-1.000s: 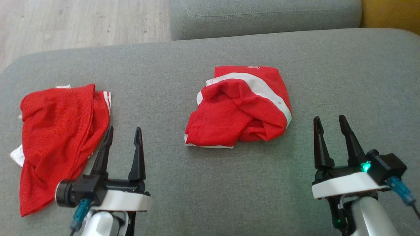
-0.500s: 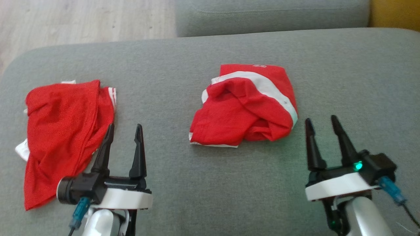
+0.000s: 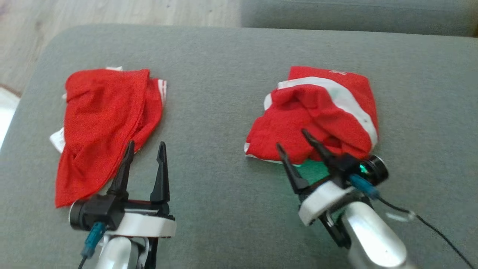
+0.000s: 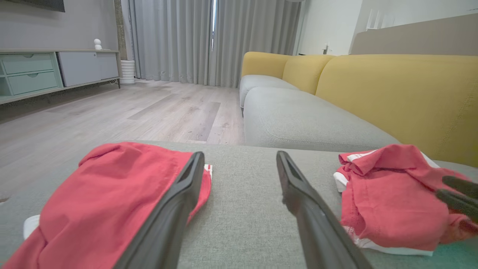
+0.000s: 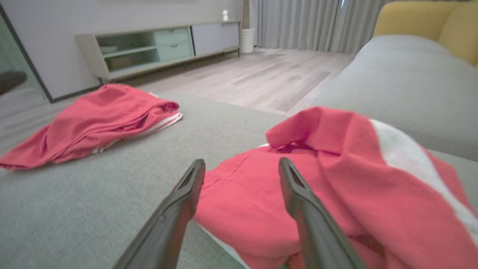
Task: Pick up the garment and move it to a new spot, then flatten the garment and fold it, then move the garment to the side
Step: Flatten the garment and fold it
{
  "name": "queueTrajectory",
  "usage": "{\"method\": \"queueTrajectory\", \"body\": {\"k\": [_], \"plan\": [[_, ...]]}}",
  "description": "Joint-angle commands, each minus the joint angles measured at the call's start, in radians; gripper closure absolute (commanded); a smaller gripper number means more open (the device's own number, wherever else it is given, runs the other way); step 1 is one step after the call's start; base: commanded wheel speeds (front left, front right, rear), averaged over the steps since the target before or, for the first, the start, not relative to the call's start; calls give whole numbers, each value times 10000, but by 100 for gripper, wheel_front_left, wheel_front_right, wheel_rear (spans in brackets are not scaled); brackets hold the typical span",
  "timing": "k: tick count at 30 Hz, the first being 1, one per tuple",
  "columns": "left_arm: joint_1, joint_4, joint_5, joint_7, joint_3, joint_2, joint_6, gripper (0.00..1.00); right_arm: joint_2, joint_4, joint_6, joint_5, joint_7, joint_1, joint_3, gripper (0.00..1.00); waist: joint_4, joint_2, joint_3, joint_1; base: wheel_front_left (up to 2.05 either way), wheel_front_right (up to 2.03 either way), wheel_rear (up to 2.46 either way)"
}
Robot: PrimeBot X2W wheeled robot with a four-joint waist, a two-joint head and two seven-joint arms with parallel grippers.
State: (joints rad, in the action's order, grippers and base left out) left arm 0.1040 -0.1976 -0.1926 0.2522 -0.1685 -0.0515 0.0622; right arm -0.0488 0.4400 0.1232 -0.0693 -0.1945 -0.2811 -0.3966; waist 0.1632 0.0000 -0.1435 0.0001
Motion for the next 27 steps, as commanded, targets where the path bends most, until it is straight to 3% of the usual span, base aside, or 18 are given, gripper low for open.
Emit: {"method": "queueTrajectory", "body": {"k": [1, 7, 18, 19, 20, 21, 27], "plan": [[494, 259, 44, 95, 258, -11, 18, 0, -14, -205, 75, 77, 38, -374, -269, 0, 201, 0, -121, -1, 0, 0, 0], [612, 192, -99, 95, 32, 8, 25, 0, -14, 1386, 75, 367, 899, -1413, -1215, 0, 740, 0, -317, -1, 0, 0, 0], [754, 226, -508, 95, -421, 11, -253, 0, -14, 3512, 75, 1404, 1559, -2392, -1438, 0, 1303, 0, -564, -1, 0, 0, 0], [767, 229, -525, 95, -435, 11, -272, 0, -14, 3582, 75, 1449, 1566, -2438, -1405, 25, 1319, 0, -573, -1, 0, 0, 0], [777, 229, -538, 95, -441, 11, -289, 0, -14, 3616, 75, 1472, 1528, -2489, -1305, 89, 1324, 0, -577, -1, 0, 0, 0], [783, 229, -549, 95, -440, 11, -308, 0, -14, 3618, 75, 1504, 1442, -2536, -1197, 100, 1319, 0, -574, -1, 0, 0, 0], [728, 236, -540, 95, -334, 12, -349, 0, -14, 3115, 75, 971, 482, -2772, -578, 100, 1069, 0, -391, -1, 0, 0, 0]]}}
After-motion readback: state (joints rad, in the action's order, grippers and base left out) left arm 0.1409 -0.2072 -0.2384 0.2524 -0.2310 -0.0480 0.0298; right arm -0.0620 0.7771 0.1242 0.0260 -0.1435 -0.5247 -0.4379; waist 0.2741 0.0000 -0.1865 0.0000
